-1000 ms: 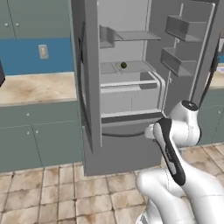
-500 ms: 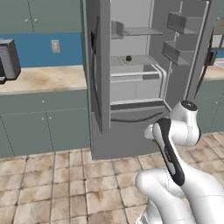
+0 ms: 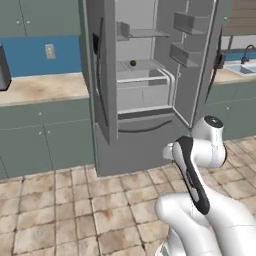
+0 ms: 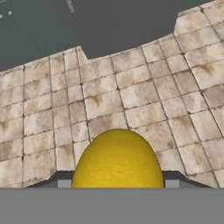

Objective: Grab the lemon and lime from the fridge, place them in the blender, close the lid, and turn on the blender to create a marinade.

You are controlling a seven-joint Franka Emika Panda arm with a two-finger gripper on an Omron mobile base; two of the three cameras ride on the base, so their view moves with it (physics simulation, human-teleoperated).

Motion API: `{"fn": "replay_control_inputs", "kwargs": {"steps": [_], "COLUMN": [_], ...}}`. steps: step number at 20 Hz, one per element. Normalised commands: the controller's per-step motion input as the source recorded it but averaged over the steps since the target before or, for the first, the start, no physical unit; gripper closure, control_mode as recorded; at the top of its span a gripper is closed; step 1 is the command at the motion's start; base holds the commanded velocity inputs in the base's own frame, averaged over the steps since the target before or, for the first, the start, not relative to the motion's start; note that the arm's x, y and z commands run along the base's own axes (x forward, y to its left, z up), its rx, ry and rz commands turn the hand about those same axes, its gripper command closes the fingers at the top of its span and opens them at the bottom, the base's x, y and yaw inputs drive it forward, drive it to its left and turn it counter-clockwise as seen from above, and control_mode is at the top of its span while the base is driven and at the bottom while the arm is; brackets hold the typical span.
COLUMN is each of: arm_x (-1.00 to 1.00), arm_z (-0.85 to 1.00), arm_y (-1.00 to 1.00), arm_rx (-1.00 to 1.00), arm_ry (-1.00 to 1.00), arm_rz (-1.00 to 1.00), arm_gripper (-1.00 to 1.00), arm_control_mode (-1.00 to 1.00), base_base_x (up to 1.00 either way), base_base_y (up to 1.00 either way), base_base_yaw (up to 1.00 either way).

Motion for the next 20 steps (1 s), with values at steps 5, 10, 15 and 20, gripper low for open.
{"fn": "replay_control_inputs", "kwargs": {"steps": [5,10,15,20], "arm_x": [0.0,0.0,0.0,0.0], "arm_z": [0.0,0.0,0.0,0.0], "arm_y": [0.0,0.0,0.0,0.0], "arm_rx": [0.0,0.0,0.0,0.0], "arm_ry": [0.0,0.0,0.0,0.0], "arm_rz": [0.0,0.0,0.0,0.0], "arm_gripper": [1.0,1.0,1.0,1.0], "arm_control_mode": [1.0,1.0,1.0,1.0], "base_base_x": [-0.16,-0.14,-0.07,0.0], "base_base_y": [0.0,0.0,0.0,0.0], "base_base_yaw": [-0.74,-0.8,-0.82,-0.81]}}
